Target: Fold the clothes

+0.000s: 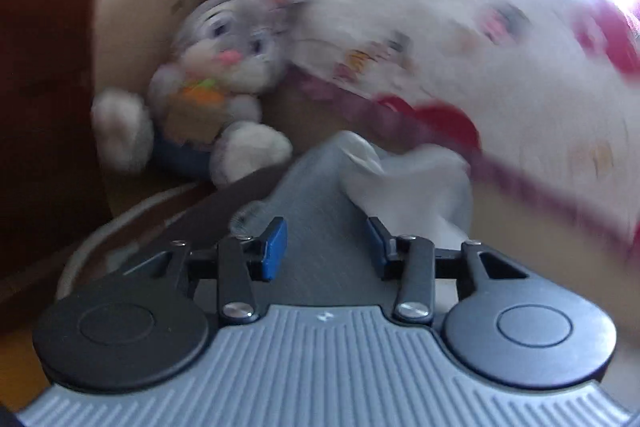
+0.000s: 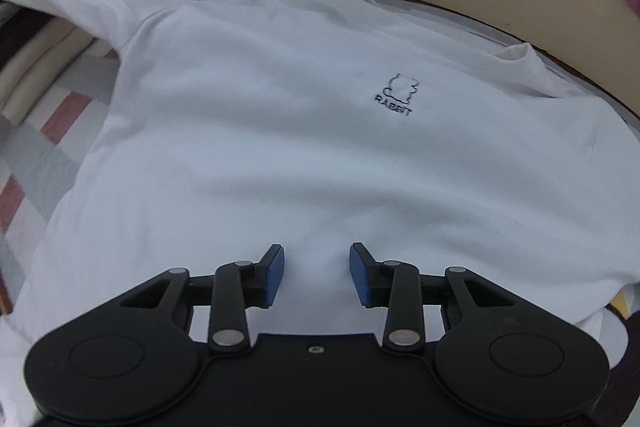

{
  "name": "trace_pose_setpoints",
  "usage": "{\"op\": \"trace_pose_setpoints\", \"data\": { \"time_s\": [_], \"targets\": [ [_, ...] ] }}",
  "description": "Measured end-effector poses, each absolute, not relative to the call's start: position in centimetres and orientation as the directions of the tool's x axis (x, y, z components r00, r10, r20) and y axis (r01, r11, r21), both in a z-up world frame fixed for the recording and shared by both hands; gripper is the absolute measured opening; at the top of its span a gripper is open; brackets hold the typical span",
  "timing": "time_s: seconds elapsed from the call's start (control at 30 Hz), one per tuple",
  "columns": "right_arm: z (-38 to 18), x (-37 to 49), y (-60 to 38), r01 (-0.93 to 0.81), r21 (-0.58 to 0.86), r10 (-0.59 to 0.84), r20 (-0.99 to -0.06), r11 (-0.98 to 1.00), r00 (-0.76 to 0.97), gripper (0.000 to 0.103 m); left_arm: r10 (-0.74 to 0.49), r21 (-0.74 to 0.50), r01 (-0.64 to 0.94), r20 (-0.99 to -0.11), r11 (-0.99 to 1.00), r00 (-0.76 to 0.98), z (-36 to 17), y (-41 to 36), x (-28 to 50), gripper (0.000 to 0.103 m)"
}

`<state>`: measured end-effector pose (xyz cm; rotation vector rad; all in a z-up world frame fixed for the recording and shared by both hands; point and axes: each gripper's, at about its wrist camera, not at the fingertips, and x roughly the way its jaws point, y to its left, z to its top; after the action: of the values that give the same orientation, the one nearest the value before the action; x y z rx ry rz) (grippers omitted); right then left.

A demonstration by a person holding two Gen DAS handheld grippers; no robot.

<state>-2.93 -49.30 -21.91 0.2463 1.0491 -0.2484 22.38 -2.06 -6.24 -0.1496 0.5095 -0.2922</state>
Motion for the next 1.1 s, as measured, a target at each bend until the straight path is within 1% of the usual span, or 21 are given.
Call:
{"op": "trace_pose_setpoints", "data": {
  "time_s": [0.03,0.13,0.2,0.23,0.3,0.37,0.43,0.5,0.53,0.63,0.77,0.83,0.9,1.0,1.07,1.1],
  "targets": [
    [-21.3,-3.0,-49.8,0.316,0.104,-0.068,-0.870,0.943,0.489,0.041,-0.351,-0.195,0.294,-0.446,0.936,0.823,-6.0,-3.2,21.0,0.053],
    [-18.7,-3.9,-51.8,0.332,0.166,-0.045,-0.837,0.929,0.546,0.041,-0.514,-0.231,0.460,-0.419,0.857,0.748,-5.7,-7.6,17.7,0.055],
    [-16.4,-4.9,-53.2,0.339,0.182,-0.059,-0.804,0.923,0.592,0.041,-0.618,-0.258,0.567,-0.434,0.783,0.656,-5.9,-11.3,16.2,0.056],
    [-15.2,-5.5,-53.9,0.338,0.179,-0.073,-0.785,0.924,0.615,0.042,-0.662,-0.278,0.609,-0.444,0.743,0.604,-6.2,-13.7,15.8,0.056],
    [-13.0,-6.7,-54.8,0.317,0.137,-0.109,-0.752,0.939,0.650,0.042,-0.713,-0.307,0.660,-0.463,0.686,0.527,-7.2,-18.4,15.4,0.056],
    [-11.5,-7.7,-55.3,0.279,0.049,-0.157,-0.728,0.959,0.667,0.044,-0.736,-0.309,0.694,-0.486,0.650,0.472,-8.4,-23.7,15.2,0.056],
    [-11.0,-9.1,-55.8,0.243,-0.058,-0.214,-0.694,0.968,0.687,0.045,-0.748,-0.324,0.707,-0.500,0.629,0.436,-9.8,-27.9,15.6,0.056],
    [-11.8,-10.7,-57.0,0.277,-0.098,-0.273,-0.645,0.956,0.713,0.045,-0.760,-0.362,0.707,-0.523,0.608,0.386,-11.5,-31.9,16.3,0.057],
    [-12.6,-11.3,-57.8,0.302,-0.095,-0.291,-0.639,0.949,0.713,0.045,-0.767,-0.389,0.704,-0.539,0.594,0.349,-12.5,-33.8,16.9,0.057],
    [-15.7,-11.7,-60.4,0.363,-0.085,-0.322,-0.676,0.928,0.663,0.045,-0.724,-0.445,0.648,-0.644,0.619,0.249,-16.3,-38.8,19.0,0.056],
    [-17.4,-10.5,-63.5,0.418,0.025,-0.280,-0.707,0.908,0.650,0.045,-0.640,-0.339,0.651,-0.708,0.679,0.299,-20.0,-43.6,20.9,0.056],
    [-17.4,-9.6,-64.9,0.432,0.088,-0.255,-0.695,0.898,0.672,0.045,-0.606,-0.327,0.618,-0.730,0.715,0.316,-21.3,-45.3,22.3,0.056],
    [-17.7,-7.9,-66.5,0.453,0.104,-0.256,-0.705,0.885,0.661,0.046,-0.588,-0.318,0.605,-0.744,0.730,0.318,-22.0,-46.8,23.6,0.056],
    [-18.4,-5.1,-68.3,0.494,0.072,-0.300,-0.716,0.867,0.631,0.074,-0.583,-0.281,0.626,-0.735,0.728,0.348,-22.0,-47.6,24.6,0.056],
    [-18.6,-3.2,-69.3,0.508,0.036,-0.336,-0.710,0.861,0.619,0.074,-0.584,-0.264,0.634,-0.722,0.727,0.370,-22.2,-47.6,25.0,0.056],
    [-18.7,-2.4,-69.7,0.522,0.041,-0.346,-0.705,0.852,0.620,0.074,-0.589,-0.264,0.634,-0.716,0.727,0.376,-22.4,-47.5,25.1,0.057]
  ]
}}
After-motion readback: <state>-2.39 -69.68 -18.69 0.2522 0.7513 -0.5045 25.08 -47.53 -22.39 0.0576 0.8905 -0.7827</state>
